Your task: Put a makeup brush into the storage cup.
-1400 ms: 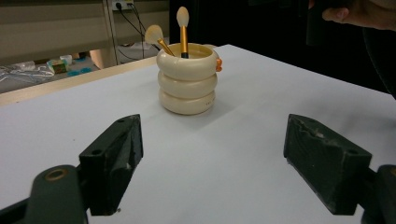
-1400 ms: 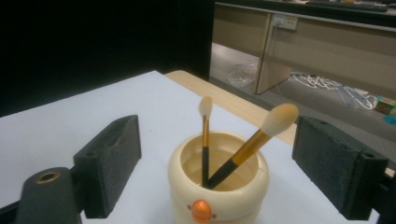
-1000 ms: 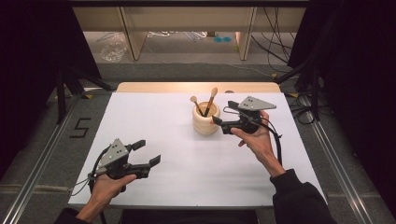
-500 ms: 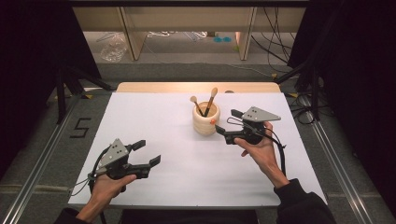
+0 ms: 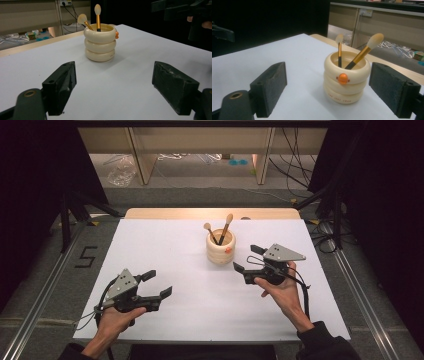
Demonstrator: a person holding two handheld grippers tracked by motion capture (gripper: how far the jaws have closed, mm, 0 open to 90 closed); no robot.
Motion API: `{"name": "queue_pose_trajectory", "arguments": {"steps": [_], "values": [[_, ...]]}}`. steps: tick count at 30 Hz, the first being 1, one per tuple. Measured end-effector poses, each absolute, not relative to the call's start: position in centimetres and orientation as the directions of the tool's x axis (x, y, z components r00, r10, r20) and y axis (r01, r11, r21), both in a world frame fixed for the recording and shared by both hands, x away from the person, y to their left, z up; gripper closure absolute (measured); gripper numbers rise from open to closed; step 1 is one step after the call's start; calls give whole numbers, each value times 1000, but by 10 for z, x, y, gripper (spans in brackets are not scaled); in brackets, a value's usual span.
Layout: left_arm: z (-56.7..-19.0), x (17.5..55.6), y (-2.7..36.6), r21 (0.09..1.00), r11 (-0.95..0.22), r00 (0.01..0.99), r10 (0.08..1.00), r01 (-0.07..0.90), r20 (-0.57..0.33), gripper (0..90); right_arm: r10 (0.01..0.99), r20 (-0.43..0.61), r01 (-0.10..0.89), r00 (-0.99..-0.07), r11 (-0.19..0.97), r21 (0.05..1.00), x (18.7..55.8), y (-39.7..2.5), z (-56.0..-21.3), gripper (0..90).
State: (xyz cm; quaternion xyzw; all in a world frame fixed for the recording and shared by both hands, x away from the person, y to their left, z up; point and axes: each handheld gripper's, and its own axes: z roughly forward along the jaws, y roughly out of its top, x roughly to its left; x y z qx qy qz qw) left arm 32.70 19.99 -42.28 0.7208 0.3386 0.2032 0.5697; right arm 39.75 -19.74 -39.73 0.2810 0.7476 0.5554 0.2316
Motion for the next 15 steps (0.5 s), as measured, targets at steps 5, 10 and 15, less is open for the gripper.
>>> {"name": "queue_pose_trajectory", "arguments": {"steps": [5, 10, 15], "values": [[-422, 328, 201, 960, -136, 694, 716, 245, -76, 197, 678, -31, 167, -734, 225, 960, 390, -199, -401, 158], [-422, 327, 201, 960, -131, 693, 716, 249, -82, 196, 665, -43, 160, -745, 241, 957, 383, -200, -404, 158], [-422, 327, 201, 960, -127, 692, 716, 248, -84, 196, 670, -36, 167, -741, 236, 957, 375, -201, -407, 159]]}}
